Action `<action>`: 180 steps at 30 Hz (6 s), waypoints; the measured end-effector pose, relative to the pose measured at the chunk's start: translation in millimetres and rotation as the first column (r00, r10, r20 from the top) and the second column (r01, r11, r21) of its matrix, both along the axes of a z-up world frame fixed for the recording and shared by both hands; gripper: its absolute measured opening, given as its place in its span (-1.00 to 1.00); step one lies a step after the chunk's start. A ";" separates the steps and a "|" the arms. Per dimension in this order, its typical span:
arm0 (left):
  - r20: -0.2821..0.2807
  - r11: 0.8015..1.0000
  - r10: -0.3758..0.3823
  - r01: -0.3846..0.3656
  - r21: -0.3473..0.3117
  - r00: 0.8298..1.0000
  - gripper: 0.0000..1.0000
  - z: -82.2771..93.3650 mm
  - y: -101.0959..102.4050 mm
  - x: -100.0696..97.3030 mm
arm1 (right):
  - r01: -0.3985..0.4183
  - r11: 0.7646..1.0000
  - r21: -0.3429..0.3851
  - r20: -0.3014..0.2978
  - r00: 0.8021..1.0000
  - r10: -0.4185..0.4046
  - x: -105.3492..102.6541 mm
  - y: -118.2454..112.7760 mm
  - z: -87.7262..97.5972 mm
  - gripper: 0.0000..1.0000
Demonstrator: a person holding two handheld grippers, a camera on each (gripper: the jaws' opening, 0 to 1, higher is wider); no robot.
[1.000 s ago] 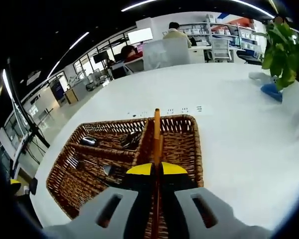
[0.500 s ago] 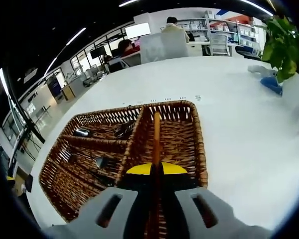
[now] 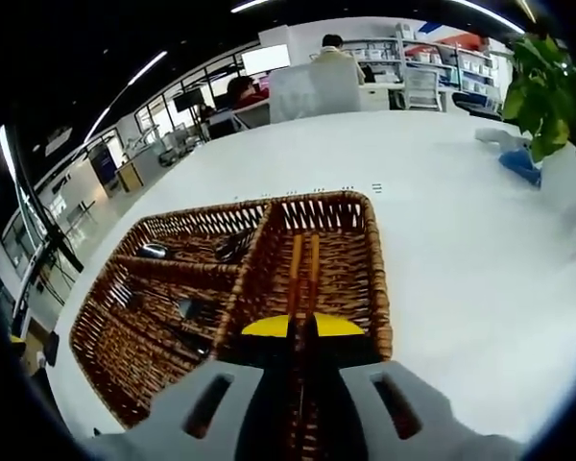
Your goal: Arrange the knives, forks, and spoons in their matching storage slots by inserting each utensil handle-first until every utensil is classified and aligned in the correct compartment
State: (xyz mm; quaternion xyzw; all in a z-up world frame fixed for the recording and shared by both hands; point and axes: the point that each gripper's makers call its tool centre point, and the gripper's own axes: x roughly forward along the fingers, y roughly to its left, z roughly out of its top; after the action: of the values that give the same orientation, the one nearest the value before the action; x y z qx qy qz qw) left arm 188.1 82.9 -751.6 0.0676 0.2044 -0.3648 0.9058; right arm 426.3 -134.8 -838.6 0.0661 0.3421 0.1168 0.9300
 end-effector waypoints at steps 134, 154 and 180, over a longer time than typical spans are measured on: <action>-0.235 0.933 -0.298 0.335 0.134 0.925 0.10 -51.0 -21.3 -15.3 | -0.805 0.372 -0.461 -0.165 0.490 0.856 -221.3 44.3 22.0 0.03; -0.365 0.841 -0.337 0.452 0.297 0.868 -0.40 -89.3 -39.9 -8.3 | -0.879 0.090 -0.468 -0.357 0.282 0.890 -215.9 42.4 -18.1 -0.38; -0.442 0.829 -0.309 0.466 0.309 0.842 -0.64 -112.0 -39.2 -1.8 | -0.902 -0.086 -0.424 -0.441 0.123 0.889 -217.0 50.0 -39.6 -0.85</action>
State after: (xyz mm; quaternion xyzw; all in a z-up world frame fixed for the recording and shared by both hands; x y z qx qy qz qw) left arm 186.3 43.6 -863.6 0.2237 0.4255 -0.4997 0.7206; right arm 209.3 -84.9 -878.2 -0.4811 0.3218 0.5837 0.5695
